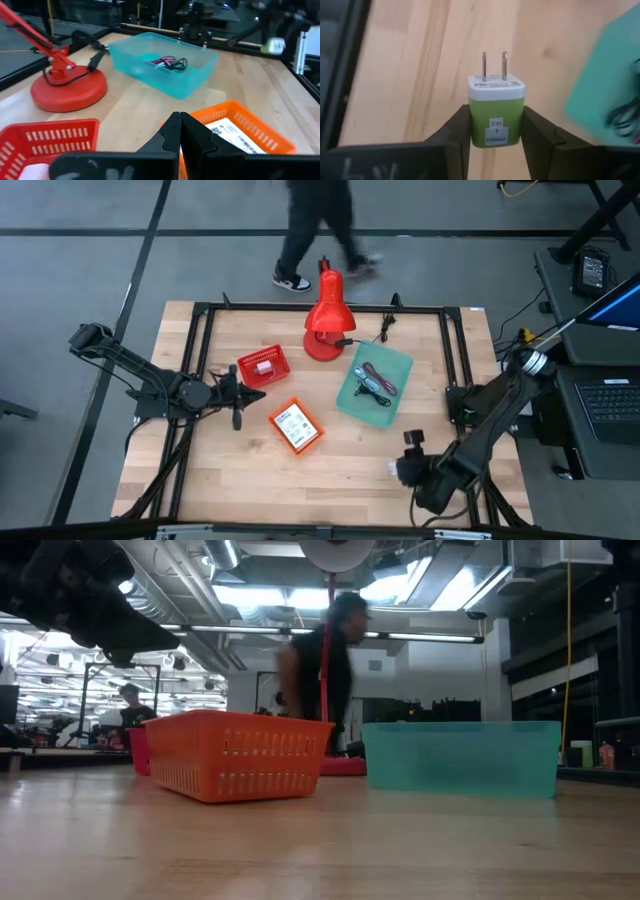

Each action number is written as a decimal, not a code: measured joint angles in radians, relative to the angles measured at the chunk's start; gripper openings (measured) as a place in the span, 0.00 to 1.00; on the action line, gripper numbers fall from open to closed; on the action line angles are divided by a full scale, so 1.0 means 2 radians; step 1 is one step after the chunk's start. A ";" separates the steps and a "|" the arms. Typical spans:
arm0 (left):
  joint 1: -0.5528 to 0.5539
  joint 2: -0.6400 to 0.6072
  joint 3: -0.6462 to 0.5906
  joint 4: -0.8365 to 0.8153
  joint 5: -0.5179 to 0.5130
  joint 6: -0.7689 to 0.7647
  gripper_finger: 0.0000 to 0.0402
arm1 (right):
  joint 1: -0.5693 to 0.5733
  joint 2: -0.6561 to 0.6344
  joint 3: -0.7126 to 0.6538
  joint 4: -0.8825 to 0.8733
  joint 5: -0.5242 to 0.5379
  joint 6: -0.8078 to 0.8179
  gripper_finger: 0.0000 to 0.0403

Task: Pick and place items into bin
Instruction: Put the green charger adapter into the red bin

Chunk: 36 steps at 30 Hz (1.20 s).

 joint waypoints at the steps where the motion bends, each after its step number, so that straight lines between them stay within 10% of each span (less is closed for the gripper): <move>1: 0.000 0.000 0.000 0.000 0.004 0.000 0.00 | 0.000 -0.011 0.000 0.000 0.013 0.000 0.28; 18: 0.000 0.000 0.000 0.023 0.013 0.002 0.00 | -0.053 -0.144 -0.171 0.351 0.137 -0.199 0.28; 28: 0.000 0.000 0.000 0.085 0.079 0.068 0.00 | -0.110 -0.148 -0.252 0.599 0.135 -0.356 0.28; 36: 0.000 0.000 0.000 0.085 0.099 0.064 0.12 | -0.156 -0.148 -0.259 0.633 0.113 -0.394 0.28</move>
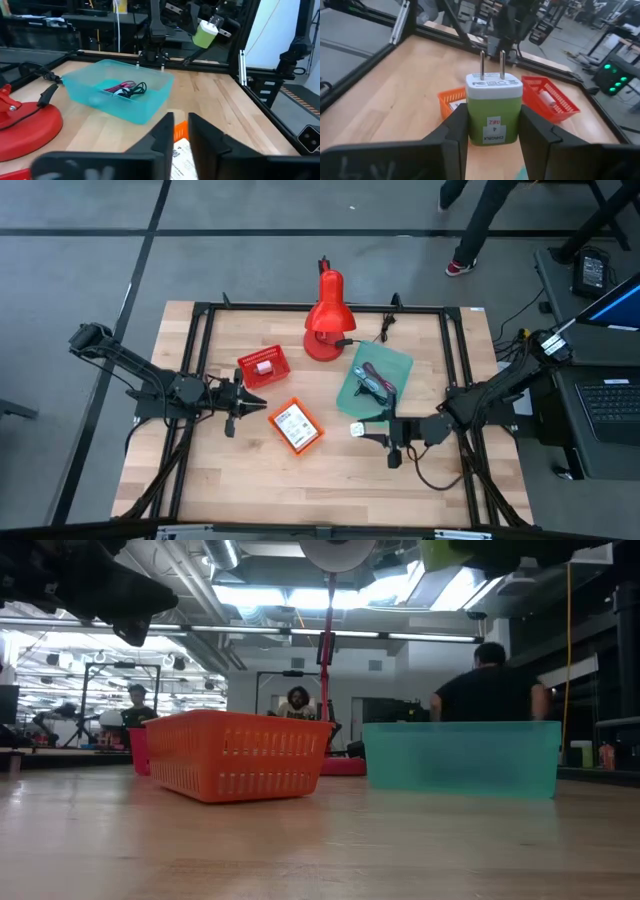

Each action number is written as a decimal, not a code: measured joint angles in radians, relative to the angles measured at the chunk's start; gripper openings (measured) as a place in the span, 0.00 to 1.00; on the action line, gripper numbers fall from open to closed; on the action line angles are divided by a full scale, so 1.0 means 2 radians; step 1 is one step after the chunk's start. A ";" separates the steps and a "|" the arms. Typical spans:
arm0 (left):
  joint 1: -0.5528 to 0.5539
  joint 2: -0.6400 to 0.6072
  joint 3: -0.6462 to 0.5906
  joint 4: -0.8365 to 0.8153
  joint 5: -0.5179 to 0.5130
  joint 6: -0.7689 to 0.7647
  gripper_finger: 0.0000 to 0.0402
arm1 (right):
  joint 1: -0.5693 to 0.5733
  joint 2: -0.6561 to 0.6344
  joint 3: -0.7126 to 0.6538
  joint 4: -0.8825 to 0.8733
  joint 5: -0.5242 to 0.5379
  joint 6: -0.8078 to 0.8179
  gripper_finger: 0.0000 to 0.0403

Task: Pick and place items into bin
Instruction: Put the green charger adapter into the red bin

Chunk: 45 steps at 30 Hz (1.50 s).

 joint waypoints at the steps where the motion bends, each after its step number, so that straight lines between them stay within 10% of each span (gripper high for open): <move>1: 0.000 0.000 0.000 0.000 0.000 0.000 0.15 | -0.007 0.000 0.000 0.002 -0.011 0.000 0.28; 14: 0.000 0.013 0.000 0.069 -0.021 0.064 0.50 | -0.081 0.002 0.000 0.043 -0.085 0.001 0.28; 27: 0.025 0.151 0.009 0.235 -0.045 0.087 0.51 | -0.139 0.072 0.000 0.155 -0.118 -0.018 0.28; 45: 0.073 0.349 0.159 0.236 -0.007 0.136 0.51 | -0.187 0.117 0.001 0.259 -0.191 -0.042 0.28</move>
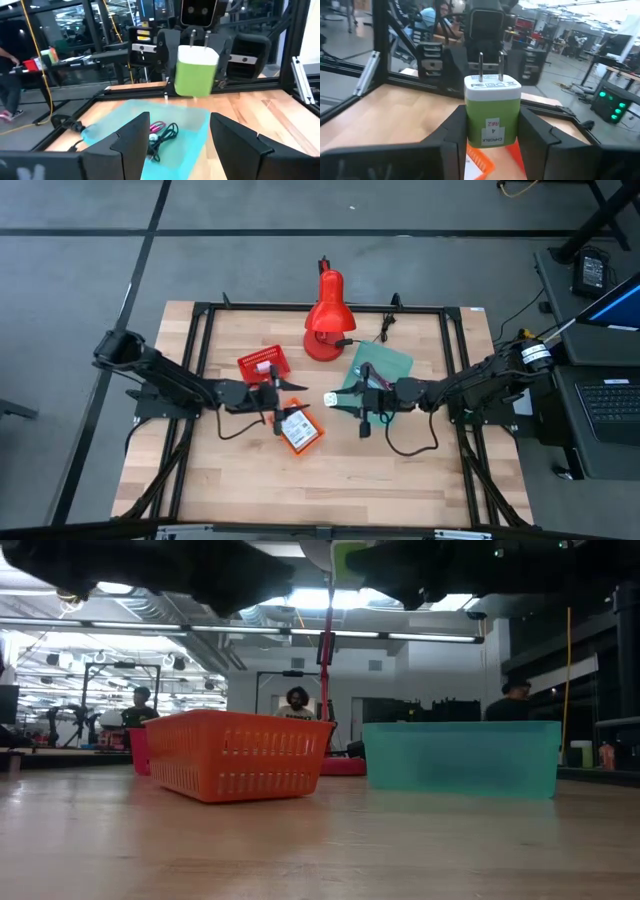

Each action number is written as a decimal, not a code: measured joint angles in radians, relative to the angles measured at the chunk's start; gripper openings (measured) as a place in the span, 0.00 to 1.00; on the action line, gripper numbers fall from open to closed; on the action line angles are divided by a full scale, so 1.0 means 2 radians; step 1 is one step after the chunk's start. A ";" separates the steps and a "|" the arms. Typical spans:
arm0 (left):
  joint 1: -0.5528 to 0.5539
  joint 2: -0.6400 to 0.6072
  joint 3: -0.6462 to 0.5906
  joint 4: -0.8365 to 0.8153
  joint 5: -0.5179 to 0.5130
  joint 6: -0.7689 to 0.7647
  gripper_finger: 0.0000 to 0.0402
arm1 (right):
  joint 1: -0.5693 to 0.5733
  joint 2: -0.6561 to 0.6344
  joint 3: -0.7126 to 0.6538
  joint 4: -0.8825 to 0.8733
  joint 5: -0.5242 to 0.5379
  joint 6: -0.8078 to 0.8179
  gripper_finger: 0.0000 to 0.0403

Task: Pick and place items into bin
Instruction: Put the green charger adapter into the red bin

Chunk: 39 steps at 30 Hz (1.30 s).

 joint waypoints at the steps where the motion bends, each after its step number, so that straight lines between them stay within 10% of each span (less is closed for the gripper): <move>1: 0.002 0.009 0.008 0.000 0.001 0.003 0.51 | 0.000 0.000 0.000 0.000 -0.006 0.000 0.28; 39: 0.044 0.076 0.075 0.017 0.111 -0.032 0.51 | 0.000 0.000 0.000 -0.001 -0.010 0.000 0.28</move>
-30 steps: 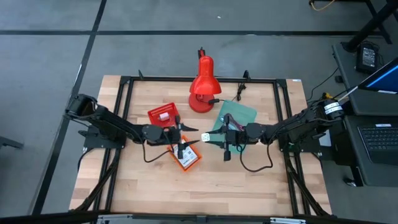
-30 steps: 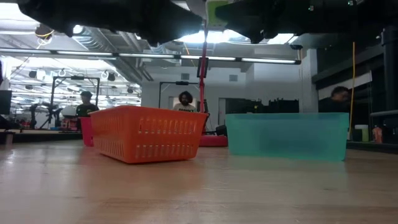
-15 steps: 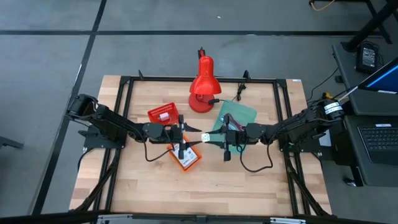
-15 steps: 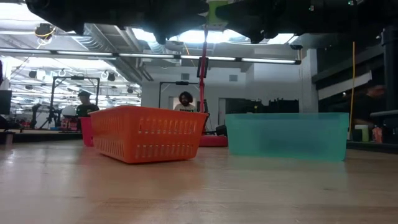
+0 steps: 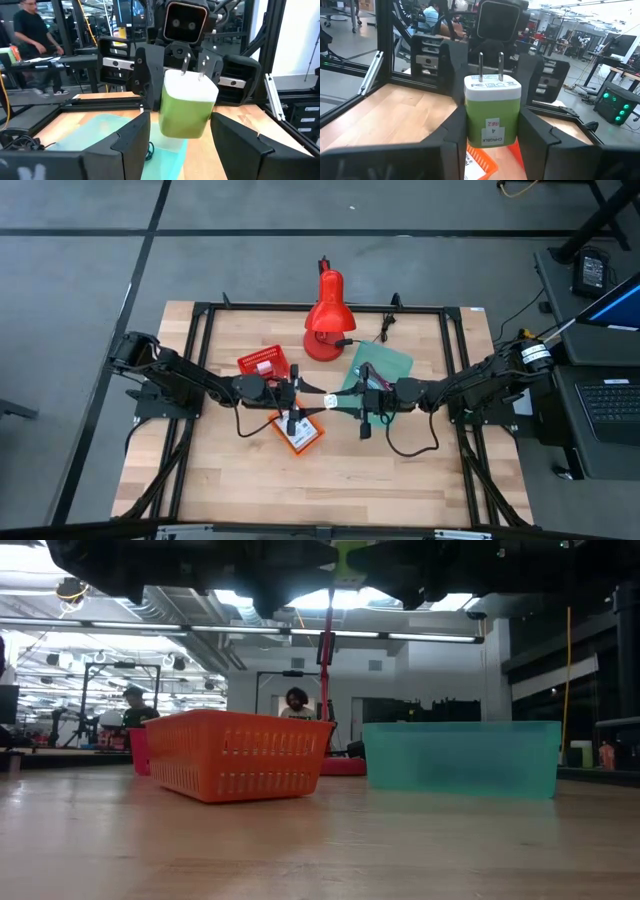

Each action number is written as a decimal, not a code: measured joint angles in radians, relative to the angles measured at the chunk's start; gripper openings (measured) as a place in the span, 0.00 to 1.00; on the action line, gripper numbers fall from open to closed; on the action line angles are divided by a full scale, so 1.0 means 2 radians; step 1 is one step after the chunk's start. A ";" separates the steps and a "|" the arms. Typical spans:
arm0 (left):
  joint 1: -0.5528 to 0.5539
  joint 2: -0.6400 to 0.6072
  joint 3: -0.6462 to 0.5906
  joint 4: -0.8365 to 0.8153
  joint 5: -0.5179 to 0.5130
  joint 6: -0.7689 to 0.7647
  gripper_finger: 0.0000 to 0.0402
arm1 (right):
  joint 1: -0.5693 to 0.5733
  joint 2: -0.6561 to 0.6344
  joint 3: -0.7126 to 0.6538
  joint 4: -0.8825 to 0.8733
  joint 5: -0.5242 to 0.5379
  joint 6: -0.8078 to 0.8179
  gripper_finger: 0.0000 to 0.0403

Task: Pick and place items into bin
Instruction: Put the green charger adapter into the red bin

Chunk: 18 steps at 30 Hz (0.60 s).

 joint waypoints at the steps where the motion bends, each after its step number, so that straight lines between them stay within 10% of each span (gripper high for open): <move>1: 0.000 0.005 0.000 0.005 0.003 0.000 0.51 | 0.000 0.000 0.000 0.000 0.000 0.000 0.28; 18: 0.000 0.034 0.034 -0.002 0.007 0.043 0.50 | 0.000 -0.001 0.002 0.002 -0.001 -0.001 0.28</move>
